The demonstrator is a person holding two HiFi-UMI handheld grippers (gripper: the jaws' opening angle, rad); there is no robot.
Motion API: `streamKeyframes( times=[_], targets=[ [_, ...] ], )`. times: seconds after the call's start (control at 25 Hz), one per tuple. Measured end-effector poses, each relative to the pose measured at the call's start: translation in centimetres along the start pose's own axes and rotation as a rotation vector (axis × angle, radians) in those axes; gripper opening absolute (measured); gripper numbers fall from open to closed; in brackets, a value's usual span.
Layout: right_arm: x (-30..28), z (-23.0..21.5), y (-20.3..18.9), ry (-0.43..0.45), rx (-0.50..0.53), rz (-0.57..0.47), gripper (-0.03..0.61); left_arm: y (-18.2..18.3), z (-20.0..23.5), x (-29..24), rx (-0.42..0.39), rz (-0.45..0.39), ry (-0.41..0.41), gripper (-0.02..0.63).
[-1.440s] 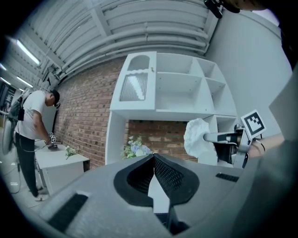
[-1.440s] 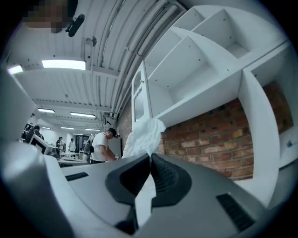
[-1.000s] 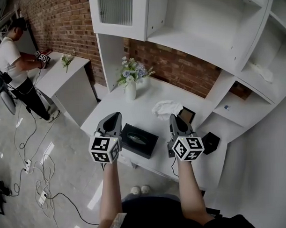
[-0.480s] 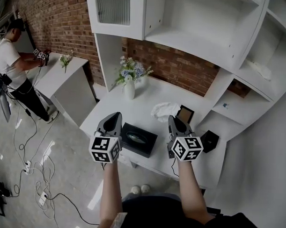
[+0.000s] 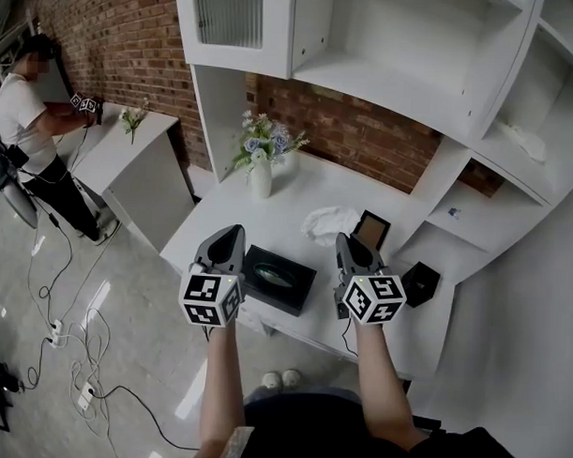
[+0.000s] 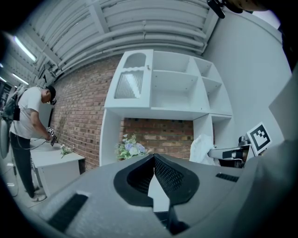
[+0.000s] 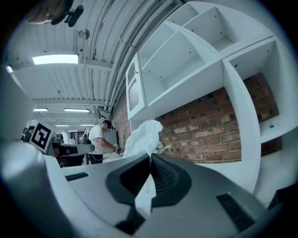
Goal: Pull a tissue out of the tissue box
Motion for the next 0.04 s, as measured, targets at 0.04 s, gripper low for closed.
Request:
streamKeyframes(
  times=[0.04],
  targets=[
    [0.0, -0.03, -0.05, 0.0, -0.001, 0.001, 0.002, 0.0, -0.02, -0.05, 0.0, 0.001, 0.0, 0.009]
  ],
)
Point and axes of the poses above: the fingertips, and each gripper's own axes: x backward along the fingers, z to its left, y out of its top, the point moved 3 cm from there along x, backward along the fingers, and after that the axes turned 1 degree about -z, right-handed, at the moved point
